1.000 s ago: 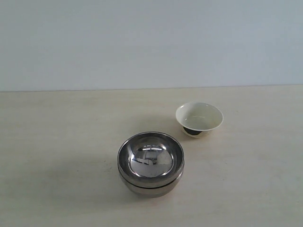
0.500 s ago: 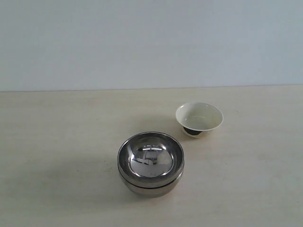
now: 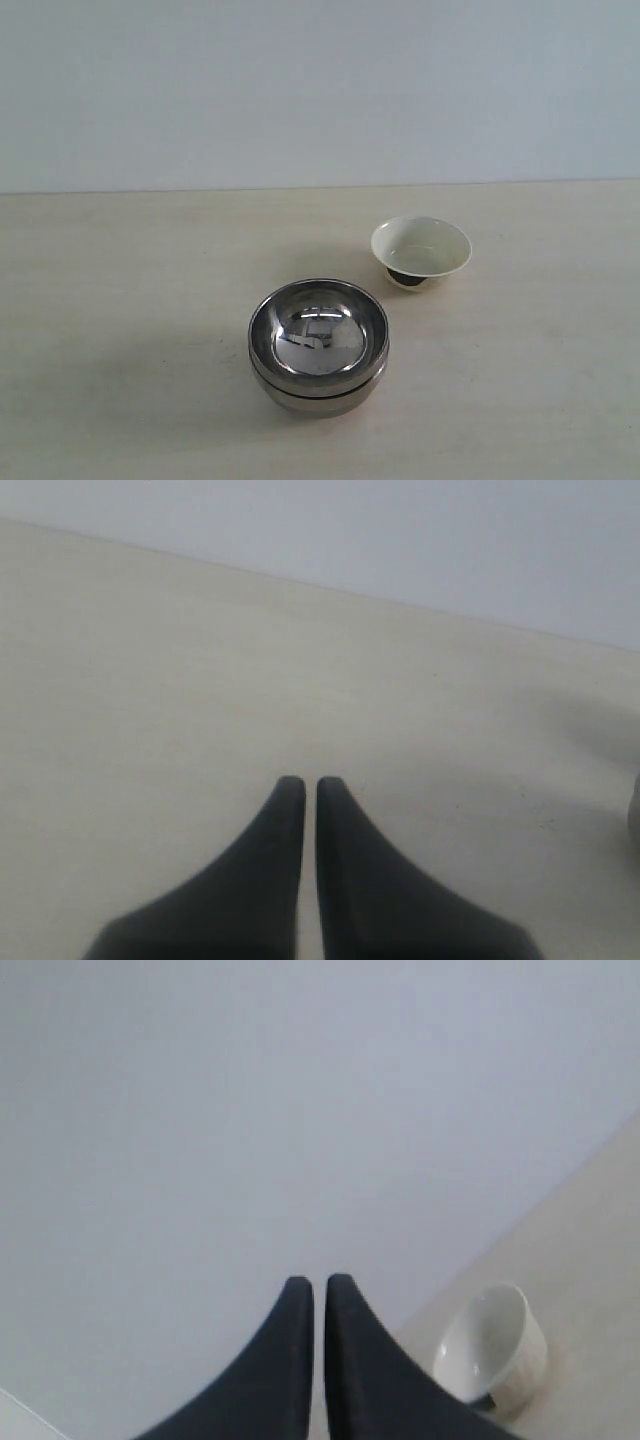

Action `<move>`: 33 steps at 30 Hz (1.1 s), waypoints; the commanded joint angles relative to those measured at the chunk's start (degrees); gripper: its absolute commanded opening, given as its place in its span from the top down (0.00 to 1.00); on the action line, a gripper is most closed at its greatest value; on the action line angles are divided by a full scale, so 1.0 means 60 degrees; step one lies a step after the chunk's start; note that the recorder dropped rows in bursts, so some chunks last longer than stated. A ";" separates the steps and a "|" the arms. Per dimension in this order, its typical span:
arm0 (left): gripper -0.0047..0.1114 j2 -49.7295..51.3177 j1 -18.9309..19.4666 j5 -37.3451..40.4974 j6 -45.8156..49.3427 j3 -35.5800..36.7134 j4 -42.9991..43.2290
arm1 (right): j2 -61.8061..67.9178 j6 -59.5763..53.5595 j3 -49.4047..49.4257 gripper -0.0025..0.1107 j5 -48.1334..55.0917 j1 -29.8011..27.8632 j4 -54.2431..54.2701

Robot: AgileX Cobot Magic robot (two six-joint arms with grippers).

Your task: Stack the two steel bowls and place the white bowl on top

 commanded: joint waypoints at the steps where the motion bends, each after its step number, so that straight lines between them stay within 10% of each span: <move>1: 0.93 -0.0032 0.0018 0.0001 0.0066 0.0024 -0.0036 | 0.0610 -0.1178 -0.1530 0.98 -0.0048 -0.0061 -0.0080; 33: 0.93 -0.0032 0.0018 0.0001 0.0066 0.0024 -0.0036 | 1.3721 -0.5392 -0.9596 0.97 0.3988 -0.0023 -0.0081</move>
